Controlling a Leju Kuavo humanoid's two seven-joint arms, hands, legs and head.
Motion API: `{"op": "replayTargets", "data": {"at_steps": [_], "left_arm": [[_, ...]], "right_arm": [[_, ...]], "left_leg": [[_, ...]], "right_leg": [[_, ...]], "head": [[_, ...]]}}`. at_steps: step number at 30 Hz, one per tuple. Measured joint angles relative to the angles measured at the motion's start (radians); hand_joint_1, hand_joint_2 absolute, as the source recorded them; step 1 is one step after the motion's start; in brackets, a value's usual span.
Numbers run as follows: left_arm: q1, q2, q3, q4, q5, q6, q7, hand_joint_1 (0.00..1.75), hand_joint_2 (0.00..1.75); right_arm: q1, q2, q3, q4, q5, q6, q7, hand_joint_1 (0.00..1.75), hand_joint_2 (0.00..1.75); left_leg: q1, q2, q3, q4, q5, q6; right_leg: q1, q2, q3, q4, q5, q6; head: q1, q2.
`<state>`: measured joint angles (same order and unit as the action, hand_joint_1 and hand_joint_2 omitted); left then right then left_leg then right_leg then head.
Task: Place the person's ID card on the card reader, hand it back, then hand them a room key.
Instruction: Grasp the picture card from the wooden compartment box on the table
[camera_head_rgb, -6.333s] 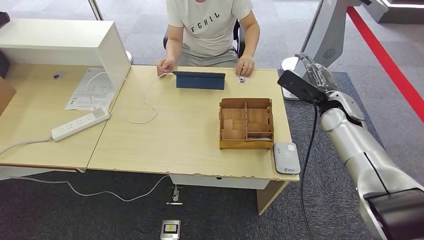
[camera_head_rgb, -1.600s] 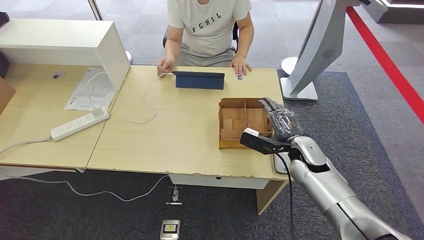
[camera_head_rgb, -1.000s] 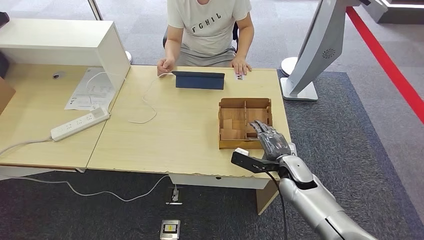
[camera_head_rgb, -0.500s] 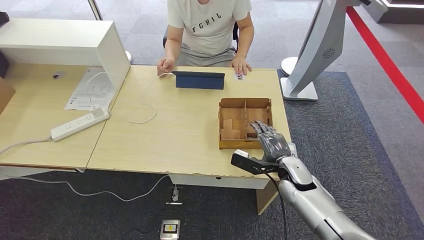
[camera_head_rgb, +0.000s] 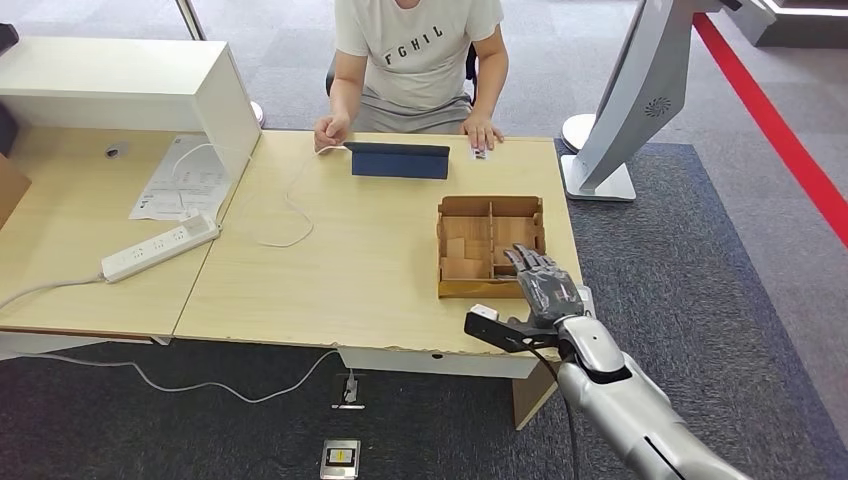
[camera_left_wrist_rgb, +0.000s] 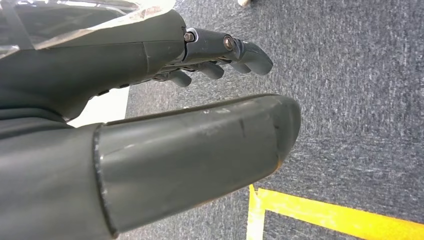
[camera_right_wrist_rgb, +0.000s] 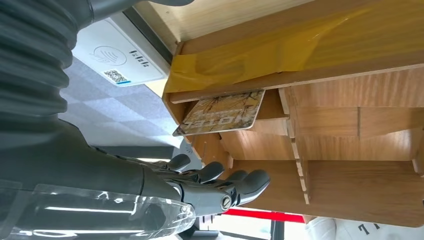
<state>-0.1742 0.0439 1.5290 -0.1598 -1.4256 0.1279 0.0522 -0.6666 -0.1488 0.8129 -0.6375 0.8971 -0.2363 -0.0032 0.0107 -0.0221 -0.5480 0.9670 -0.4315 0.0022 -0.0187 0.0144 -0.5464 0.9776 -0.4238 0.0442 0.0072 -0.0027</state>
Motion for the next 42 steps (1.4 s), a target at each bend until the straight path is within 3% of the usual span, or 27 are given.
{"op": "replayTargets", "data": {"at_steps": [42], "left_arm": [[0.001, 0.000, 0.000, 0.000, 0.000, -0.024, -0.018, 0.00, 0.00]], "right_arm": [[-0.065, 0.031, -0.020, 0.120, 0.073, -0.002, -0.018, 0.00, 1.75]], "left_leg": [[0.000, 0.000, 0.000, 0.000, 0.000, 0.000]], "right_leg": [[0.000, 0.000, 0.000, 0.000, 0.000, 0.000]], "head": [[0.000, 0.000]]}}
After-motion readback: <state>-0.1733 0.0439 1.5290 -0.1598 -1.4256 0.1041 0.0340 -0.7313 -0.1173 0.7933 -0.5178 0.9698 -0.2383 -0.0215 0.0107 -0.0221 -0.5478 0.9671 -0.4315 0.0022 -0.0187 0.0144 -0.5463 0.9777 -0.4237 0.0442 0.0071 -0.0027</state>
